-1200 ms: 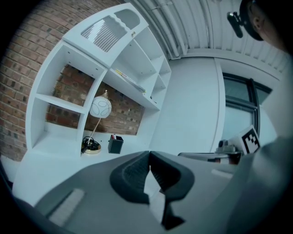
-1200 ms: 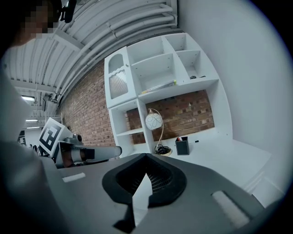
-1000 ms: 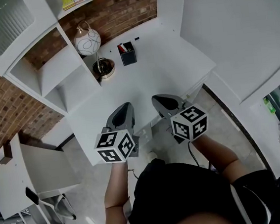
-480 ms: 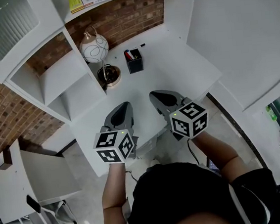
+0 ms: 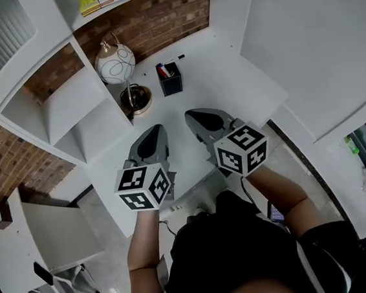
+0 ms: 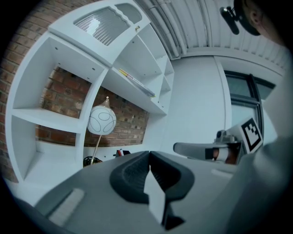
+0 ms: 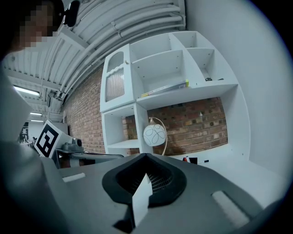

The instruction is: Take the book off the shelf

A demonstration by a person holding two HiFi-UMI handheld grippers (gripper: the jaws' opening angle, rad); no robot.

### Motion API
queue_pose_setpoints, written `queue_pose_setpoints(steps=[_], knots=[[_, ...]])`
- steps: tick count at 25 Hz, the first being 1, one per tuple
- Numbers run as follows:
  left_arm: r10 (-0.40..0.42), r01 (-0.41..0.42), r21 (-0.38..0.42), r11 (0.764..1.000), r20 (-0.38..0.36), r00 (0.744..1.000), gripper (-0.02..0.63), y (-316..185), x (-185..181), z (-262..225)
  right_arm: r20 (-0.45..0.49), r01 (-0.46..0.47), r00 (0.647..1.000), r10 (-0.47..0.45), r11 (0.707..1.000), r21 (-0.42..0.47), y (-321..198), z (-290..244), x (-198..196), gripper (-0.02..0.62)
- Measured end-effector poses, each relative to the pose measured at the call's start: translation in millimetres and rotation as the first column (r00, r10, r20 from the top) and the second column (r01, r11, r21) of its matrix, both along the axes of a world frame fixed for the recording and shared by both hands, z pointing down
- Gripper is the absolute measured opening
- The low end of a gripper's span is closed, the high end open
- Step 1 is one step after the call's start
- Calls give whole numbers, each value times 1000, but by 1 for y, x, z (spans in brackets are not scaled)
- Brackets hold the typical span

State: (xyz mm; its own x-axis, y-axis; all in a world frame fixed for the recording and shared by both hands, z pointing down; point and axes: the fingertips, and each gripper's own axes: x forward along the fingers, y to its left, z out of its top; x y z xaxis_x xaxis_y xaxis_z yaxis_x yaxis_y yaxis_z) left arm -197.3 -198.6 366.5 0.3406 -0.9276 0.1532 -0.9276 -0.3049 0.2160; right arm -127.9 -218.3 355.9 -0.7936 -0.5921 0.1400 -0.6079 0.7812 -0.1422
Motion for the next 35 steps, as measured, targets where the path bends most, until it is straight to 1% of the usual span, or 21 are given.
queue_pose_setpoints(steps=[4,7,11,16,23,29,35], knots=[[-11,11,20,1000,-3,1000,6,-20,9,-15,12,17,1000,-17,999,45,-23,-23,8,-3],[-27,27,35,999,-7,1000,6,-32,15,-27,37,30,999,-31,998,47,-38,-31,13,-3],[-67,67,43,997,17,998,6,-49,21,-37,34,74,997,-76,996,46,-54,-35,15,-3],[-118,116,54,992,37,992,6,-73,21,-49,50,113,992,-117,991,67,-81,-47,18,-3],[-149,143,83,986,76,986,6,-104,31,-67,53,163,984,-169,981,102,-113,-63,27,-3],[-162,156,85,984,63,985,5,-125,37,-77,52,182,980,-191,974,138,-139,-81,33,-3],[-194,185,105,977,92,977,5,-138,36,-99,71,205,973,-221,961,187,-155,-109,34,-2]])
